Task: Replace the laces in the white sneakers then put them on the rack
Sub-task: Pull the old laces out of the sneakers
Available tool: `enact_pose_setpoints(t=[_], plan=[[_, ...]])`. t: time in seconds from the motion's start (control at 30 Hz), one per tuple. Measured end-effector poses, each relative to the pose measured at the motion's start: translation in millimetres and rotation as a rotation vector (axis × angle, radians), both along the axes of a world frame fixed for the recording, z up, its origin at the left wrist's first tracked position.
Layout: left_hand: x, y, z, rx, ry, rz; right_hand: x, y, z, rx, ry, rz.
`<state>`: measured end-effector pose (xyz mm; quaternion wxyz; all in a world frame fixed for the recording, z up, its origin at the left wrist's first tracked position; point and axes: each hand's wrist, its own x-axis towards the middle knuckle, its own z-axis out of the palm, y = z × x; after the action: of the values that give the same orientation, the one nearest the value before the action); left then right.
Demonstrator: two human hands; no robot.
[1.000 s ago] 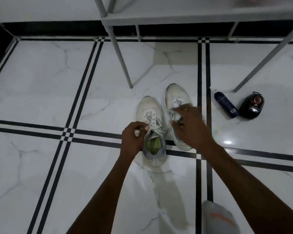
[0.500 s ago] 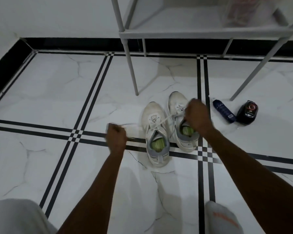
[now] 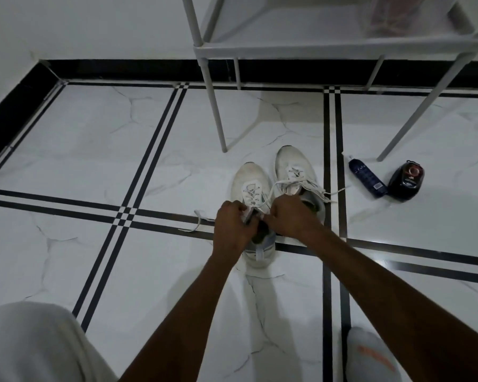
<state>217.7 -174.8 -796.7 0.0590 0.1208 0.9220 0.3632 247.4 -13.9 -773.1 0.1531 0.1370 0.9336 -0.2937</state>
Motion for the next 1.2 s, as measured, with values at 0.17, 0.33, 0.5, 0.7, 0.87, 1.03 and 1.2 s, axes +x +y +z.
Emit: enact_pose_setpoints(t=[0.17,0.33,0.5,0.7,0.87,1.03,1.2], plan=[[-5.1,6.9,-13.1,-0.169,-0.004,0.111,-4.9,-21.3,-26.6,0.067,0.181,-0.084],[-14.0,7.7,-19.8,-0.176,-0.004,0.114,0.6,-23.3,-34.3,0.035,0.339,-0.103],[-23.9,-1.2,-18.6,-0.128,-0.033,0.066,-11.2,-26.8,-36.4,0.09,0.286,-0.095],[-25.3,-20.1,-20.9,0.123,-0.074,0.122,-6.4,-13.8,-36.3,-0.085,0.325,-0.203],[-22.9,-28.8,-26.4,0.271,-0.191,0.162,-9.8,-6.5,-35.6,-0.207,0.252,-0.249],[-22.7,-23.3,-12.6,0.243,-0.093,0.111,-15.5,-7.0,-19.6,-0.247,0.241,-0.098],[-24.2,-18.1,-3.0,0.322,-0.197,0.14,-18.5,-13.1,-5.4,-0.501,0.194,-0.27]])
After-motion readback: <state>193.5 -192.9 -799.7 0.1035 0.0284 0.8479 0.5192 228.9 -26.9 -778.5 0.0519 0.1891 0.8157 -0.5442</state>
